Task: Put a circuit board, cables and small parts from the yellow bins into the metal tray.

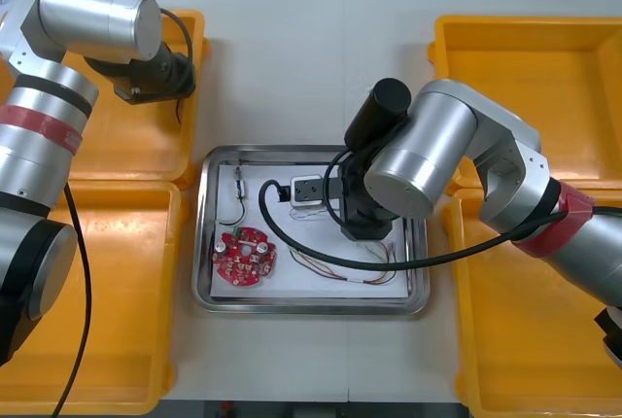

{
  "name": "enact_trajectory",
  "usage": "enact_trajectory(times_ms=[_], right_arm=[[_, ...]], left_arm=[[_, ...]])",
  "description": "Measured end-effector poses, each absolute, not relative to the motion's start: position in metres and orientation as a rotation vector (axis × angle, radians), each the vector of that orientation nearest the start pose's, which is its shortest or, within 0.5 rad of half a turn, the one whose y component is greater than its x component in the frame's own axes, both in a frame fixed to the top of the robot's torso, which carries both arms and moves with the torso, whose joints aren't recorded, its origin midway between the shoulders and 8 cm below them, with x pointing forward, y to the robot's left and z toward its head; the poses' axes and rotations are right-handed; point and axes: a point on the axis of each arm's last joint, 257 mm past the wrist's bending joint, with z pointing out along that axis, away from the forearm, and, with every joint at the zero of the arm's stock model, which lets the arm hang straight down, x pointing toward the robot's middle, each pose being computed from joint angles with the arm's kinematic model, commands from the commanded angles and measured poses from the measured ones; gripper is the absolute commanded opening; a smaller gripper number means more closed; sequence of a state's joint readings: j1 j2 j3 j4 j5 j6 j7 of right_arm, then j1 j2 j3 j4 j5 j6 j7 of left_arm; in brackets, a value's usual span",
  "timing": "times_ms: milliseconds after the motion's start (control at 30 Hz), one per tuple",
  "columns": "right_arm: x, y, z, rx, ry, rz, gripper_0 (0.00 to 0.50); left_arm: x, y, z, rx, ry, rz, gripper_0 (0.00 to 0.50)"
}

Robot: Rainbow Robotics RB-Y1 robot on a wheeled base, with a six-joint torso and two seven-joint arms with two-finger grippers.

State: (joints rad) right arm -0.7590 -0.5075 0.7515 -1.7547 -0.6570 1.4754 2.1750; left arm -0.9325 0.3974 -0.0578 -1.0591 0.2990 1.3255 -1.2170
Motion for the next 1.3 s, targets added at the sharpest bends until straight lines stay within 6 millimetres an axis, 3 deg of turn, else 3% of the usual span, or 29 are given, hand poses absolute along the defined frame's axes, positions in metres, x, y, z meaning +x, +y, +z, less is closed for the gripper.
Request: enact_trajectory(times_ms=[33, 133, 167, 200, 233, 267, 500, 767, 1067, 1300], right_arm=[[0.455, -0.050, -0.264, -1.977, 1.846, -0.243, 0.096], [0.455, -0.049, -0.266, -1.980, 1.845, -0.243, 0.231], [0.455, -0.049, -0.266, -1.980, 1.844, -0.243, 0.231], [0.455, -0.049, -0.266, -1.980, 1.844, -0.243, 0.401], [0.455, -0.049, -0.266, -1.980, 1.844, -0.244, 0.479], [0.455, -0.048, -0.266, -1.980, 1.843, -0.244, 0.500], [0.454, -0.049, -0.266, -1.985, 1.848, -0.246, 0.500], [0.450, -0.067, -0.261, -2.007, 1.919, -0.296, 0.500], [0.450, -0.082, -0.220, -1.944, 1.963, -0.314, 0.500], [0.453, -0.103, -0.189, -1.822, 2.066, -0.293, 0.500]], left_arm=[[0.639, 0.261, -0.183, -0.234, 2.491, -0.010, 0.500], [0.634, 0.260, -0.183, -0.240, 2.519, -0.012, 0.500], [0.633, 0.259, -0.182, -0.243, 2.525, -0.014, 0.500], [0.633, 0.259, -0.180, -0.244, 2.528, -0.017, 0.498], [0.633, 0.258, -0.178, -0.245, 2.529, -0.022, 0.500], [0.633, 0.257, -0.176, -0.246, 2.529, -0.026, 0.500], [0.635, 0.260, -0.158, -0.253, 2.522, -0.036, 0.498], [0.638, 0.272, -0.146, -0.242, 2.510, -0.045, 0.500], [0.639, 0.287, -0.161, -0.147, 2.537, -0.073, 0.500], [0.626, 0.285, -0.173, -0.149, 2.602, -0.105, 0.499]])
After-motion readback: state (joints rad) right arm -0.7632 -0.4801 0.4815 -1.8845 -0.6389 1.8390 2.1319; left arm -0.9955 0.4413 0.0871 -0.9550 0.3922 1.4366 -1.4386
